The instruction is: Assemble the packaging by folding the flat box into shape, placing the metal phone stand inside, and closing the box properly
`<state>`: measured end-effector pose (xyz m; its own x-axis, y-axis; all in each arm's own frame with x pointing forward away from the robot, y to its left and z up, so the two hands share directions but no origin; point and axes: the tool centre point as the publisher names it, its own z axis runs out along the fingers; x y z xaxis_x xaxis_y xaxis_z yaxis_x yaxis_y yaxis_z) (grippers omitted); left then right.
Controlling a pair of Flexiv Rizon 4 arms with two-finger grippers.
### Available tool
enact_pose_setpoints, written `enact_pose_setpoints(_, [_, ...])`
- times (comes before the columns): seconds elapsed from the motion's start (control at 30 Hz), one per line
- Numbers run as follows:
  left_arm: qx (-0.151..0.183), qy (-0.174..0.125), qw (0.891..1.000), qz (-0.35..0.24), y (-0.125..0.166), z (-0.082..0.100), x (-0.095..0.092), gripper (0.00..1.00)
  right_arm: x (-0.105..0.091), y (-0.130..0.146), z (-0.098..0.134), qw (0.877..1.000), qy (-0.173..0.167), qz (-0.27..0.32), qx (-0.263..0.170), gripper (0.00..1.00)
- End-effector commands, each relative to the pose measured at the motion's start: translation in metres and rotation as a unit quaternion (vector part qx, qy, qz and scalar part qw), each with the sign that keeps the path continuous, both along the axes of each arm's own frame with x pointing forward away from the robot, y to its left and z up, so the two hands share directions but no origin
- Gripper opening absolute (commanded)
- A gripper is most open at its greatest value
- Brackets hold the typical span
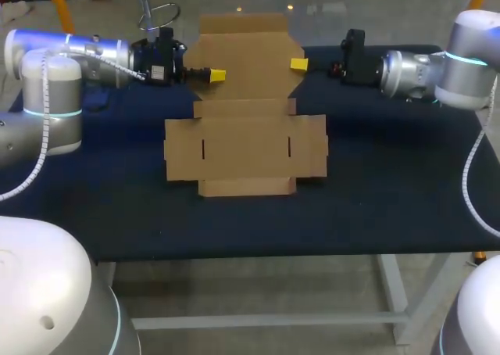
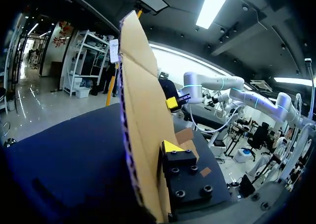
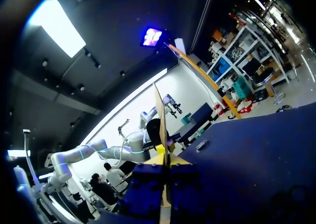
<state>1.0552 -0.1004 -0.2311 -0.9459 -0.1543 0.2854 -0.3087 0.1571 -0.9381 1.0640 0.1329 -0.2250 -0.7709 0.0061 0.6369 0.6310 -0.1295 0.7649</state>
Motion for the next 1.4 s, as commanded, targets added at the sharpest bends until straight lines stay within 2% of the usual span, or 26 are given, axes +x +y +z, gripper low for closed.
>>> enact_pose_setpoints(0.03, [-0.003, -0.003, 1.000, -0.007, 0.001, -0.002, 0.004, 0.00, 0.000, -0.001, 0.000, 1.000, -0.002, 0.004, 0.005, 0.00])
enact_pose_setpoints(0.3, [-0.002, -0.017, 0.999, -0.028, 0.001, -0.002, 0.005, 0.00, -0.001, 0.000, 0.001, 1.000, -0.002, 0.012, 0.008, 0.00])
enact_pose_setpoints(0.33, [-0.002, -0.019, 0.999, -0.030, 0.001, -0.002, 0.005, 0.00, -0.001, -0.001, 0.002, 1.000, -0.002, 0.012, 0.007, 0.13])
enact_pose_setpoints(0.37, [-0.002, -0.019, 0.999, -0.031, 0.001, -0.002, 0.005, 0.00, -0.001, -0.001, 0.003, 1.000, -0.002, 0.012, 0.006, 0.32])
enact_pose_setpoints(0.4, [-0.002, -0.019, 0.999, -0.032, 0.001, -0.002, 0.006, 0.00, -0.002, -0.002, 0.004, 1.000, -0.004, 0.011, 0.004, 0.40])
enact_pose_setpoints(0.5, [-0.003, -0.020, 0.999, -0.034, 0.001, -0.001, 0.008, 0.00, -0.006, -0.005, 0.009, 1.000, -0.012, 0.004, -0.007, 0.51])
enact_pose_setpoints(0.53, [-0.003, -0.020, 0.999, -0.034, 0.001, -0.001, 0.009, 0.00, -0.006, -0.007, 0.010, 1.000, -0.014, 0.001, -0.012, 0.62])
enact_pose_setpoints(0.57, [-0.004, -0.020, 0.999, -0.035, 0.002, -0.001, 0.010, 0.00, -0.007, -0.010, 0.012, 1.000, -0.016, -0.003, -0.018, 0.69])
enact_pose_setpoints(0.63, [-0.003, -0.020, 0.999, -0.034, 0.002, 0.000, 0.011, 0.00, -0.011, -0.016, 0.015, 0.999, -0.021, -0.010, -0.026, 0.71])
enact_pose_setpoints(0.93, [-0.010, -0.027, 0.999, -0.042, 0.003, 0.005, 0.016, 0.00, -0.033, -0.046, 0.024, 0.991, -0.051, -0.077, -0.097, 0.65])
enact_pose_setpoints(1.03, [-0.012, -0.032, 0.998, -0.044, 0.002, 0.007, 0.018, 0.00, -0.040, -0.058, 0.024, 0.987, -0.057, -0.096, -0.112, 0.60])
enact_pose_setpoints(1.1, [-0.013, -0.035, 0.998, -0.044, 0.000, 0.008, 0.020, 0.00, -0.046, -0.067, 0.025, 0.984, -0.063, -0.109, -0.123, 0.51])
enact_pose_setpoints(1.2, [-0.014, -0.039, 0.998, -0.046, -0.002, 0.010, 0.022, 0.00, -0.054, -0.077, 0.026, 0.980, -0.069, -0.123, -0.138, 0.47])
enact_pose_setpoints(1.33, [-0.013, -0.042, 0.998, -0.048, -0.005, 0.012, 0.024, 0.00, -0.064, -0.089, 0.025, 0.973, -0.080, -0.144, -0.162, 0.35])
enact_pose_setpoints(1.4, [-0.011, -0.045, 0.998, -0.048, -0.007, 0.014, 0.024, 0.00, -0.070, -0.094, 0.024, 0.970, -0.085, -0.153, -0.171, 0.17])
